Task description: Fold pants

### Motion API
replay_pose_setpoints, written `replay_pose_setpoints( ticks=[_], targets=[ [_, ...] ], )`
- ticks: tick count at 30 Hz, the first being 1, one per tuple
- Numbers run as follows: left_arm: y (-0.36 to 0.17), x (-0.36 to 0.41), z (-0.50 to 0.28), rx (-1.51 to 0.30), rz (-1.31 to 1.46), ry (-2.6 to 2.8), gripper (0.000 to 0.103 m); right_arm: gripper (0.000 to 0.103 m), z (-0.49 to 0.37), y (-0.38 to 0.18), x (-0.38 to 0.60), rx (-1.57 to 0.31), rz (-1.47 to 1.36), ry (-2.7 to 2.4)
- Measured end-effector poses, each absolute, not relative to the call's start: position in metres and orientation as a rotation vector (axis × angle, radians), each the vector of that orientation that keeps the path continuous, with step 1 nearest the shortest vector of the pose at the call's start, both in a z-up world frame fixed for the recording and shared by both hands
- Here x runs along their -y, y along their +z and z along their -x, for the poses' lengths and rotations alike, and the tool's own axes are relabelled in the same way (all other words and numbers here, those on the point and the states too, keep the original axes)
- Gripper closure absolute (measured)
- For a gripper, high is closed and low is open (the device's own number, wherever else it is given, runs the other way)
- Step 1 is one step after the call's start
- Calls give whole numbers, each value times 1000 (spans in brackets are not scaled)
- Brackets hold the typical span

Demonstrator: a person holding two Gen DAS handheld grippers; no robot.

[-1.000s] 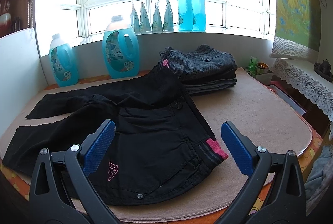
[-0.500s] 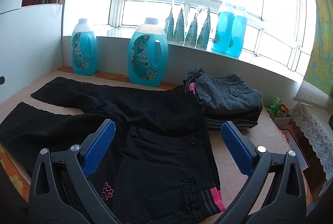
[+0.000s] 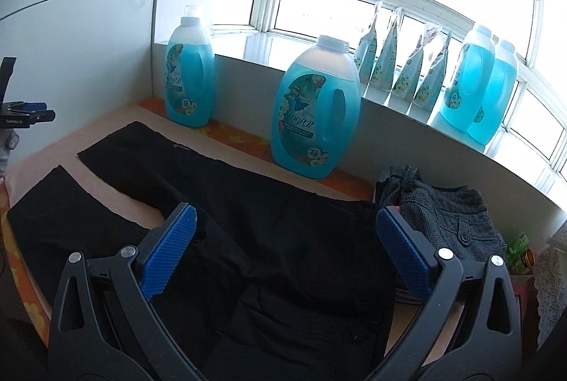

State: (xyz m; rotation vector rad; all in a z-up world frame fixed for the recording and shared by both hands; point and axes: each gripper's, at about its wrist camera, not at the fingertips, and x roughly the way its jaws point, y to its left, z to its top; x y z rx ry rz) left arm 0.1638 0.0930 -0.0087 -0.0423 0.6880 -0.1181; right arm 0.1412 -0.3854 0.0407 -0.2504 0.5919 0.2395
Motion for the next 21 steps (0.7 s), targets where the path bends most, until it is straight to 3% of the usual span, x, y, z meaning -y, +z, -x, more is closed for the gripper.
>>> replay_pose_setpoints(
  ticks=[3,9,21],
  targets=[
    [-13,-90,-188,-714,26,-107,20,0,-182,31,383,-662,292,284],
    [-35,-81,-240,-815,28,-113,20,10,-256,-5,375,-792,326,340],
    [-84,-49,-297,-954,-54,-114,21,10,-344,-82,333,-913,488,520]
  ],
)
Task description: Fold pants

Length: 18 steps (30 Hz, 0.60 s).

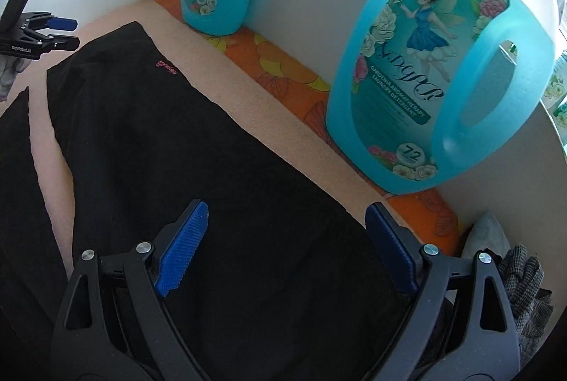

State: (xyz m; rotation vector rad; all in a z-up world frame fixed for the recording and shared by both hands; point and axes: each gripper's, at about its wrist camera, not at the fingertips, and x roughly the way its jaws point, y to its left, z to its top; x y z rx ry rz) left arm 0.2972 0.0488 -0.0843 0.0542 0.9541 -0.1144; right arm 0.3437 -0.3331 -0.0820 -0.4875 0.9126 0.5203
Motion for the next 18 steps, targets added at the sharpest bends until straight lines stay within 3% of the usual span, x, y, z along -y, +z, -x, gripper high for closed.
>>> replay_pose_setpoints(
  ticks=[2,10,18],
  targets=[
    [-90,-48,-302,-967,-62,-113,22,10,-354,-91,328,-921,509,536],
    [-113,-55,-318,-1033,-43,-128,45,10,-393,-108,329,-957,484,565],
    [-120,-57,-324,-1046,-45,-133,45,10,-403,-120,334,-1006,440,609]
  ],
)
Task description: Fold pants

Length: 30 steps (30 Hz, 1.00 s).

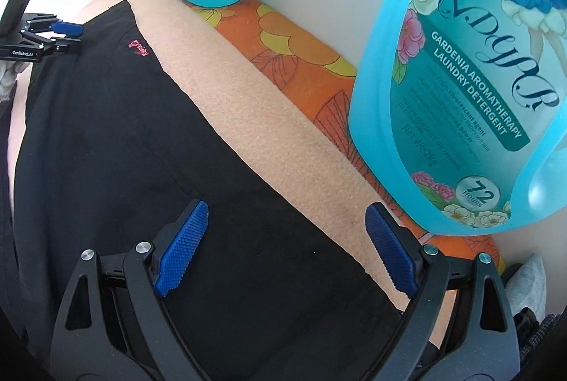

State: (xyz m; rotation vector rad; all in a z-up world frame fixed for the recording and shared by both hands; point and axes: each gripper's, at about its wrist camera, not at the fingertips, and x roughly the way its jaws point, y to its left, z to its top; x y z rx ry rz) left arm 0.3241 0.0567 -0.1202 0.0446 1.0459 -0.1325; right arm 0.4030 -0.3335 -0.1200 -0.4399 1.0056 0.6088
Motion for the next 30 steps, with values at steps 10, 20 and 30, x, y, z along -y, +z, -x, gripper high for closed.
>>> replay_pose_setpoints(
  ticks=[10,20,30],
  targets=[
    [-123,-55,-326,-1030,-48,-131,45,70,-391,-119,326,-1019,391,686],
    [-107,-69,-327,-1026,59,-121,45,97,-338,-80,322,-863,447,578],
    [-65,-79,-330,-990,275,-160,38,98,-240,-39,304,-736,460,612]
  ],
)
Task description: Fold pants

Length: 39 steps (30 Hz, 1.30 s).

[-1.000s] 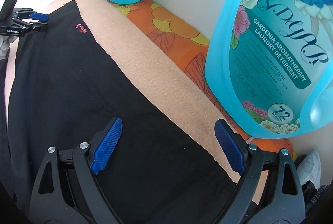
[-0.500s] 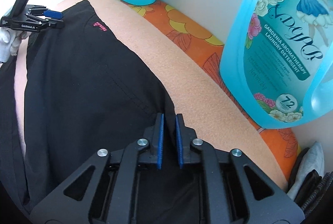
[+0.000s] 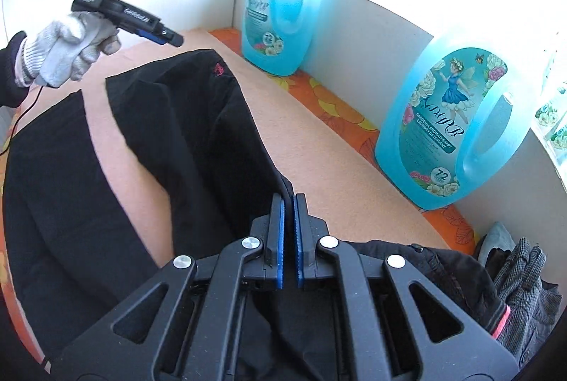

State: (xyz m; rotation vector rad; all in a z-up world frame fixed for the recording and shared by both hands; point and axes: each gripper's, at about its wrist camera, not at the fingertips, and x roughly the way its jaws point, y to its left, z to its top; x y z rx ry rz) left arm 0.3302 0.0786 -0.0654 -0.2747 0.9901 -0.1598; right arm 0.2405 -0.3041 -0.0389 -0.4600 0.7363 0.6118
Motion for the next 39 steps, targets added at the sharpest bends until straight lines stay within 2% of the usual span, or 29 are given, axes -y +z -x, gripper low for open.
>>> replay_pose_setpoints(
  ticks=[9,12,20,30,32,33,35,37,39],
  targets=[
    [-51,-57,-322,-1011,364,-219,38,98,-174,-58,287,-772,545,654],
    [-47,-51,-318,-1000,361,-231,29,98,-170,-63,285,-783,543,659],
    [-45,-52,-319,-1026,390,-212,29,98,-143,-72,277,-764,635,674],
    [-73,-62,-321,-1090,416,-180,31,98,-113,-82,269,-748,715,676],
    [-77,-62,-318,-1078,411,-179,52,98,-111,-82,268,-744,718,672],
    [-80,-62,-317,-1082,411,-181,68,98,-111,-81,269,-740,715,667],
    [-83,-63,-312,-1069,402,-180,77,98,-111,-78,270,-741,702,658],
    [-84,-66,-305,-1050,396,-185,92,98,-113,-75,272,-738,688,640],
    [-84,-68,-298,-1026,399,-191,96,98,-115,-73,274,-735,676,614]
  ],
)
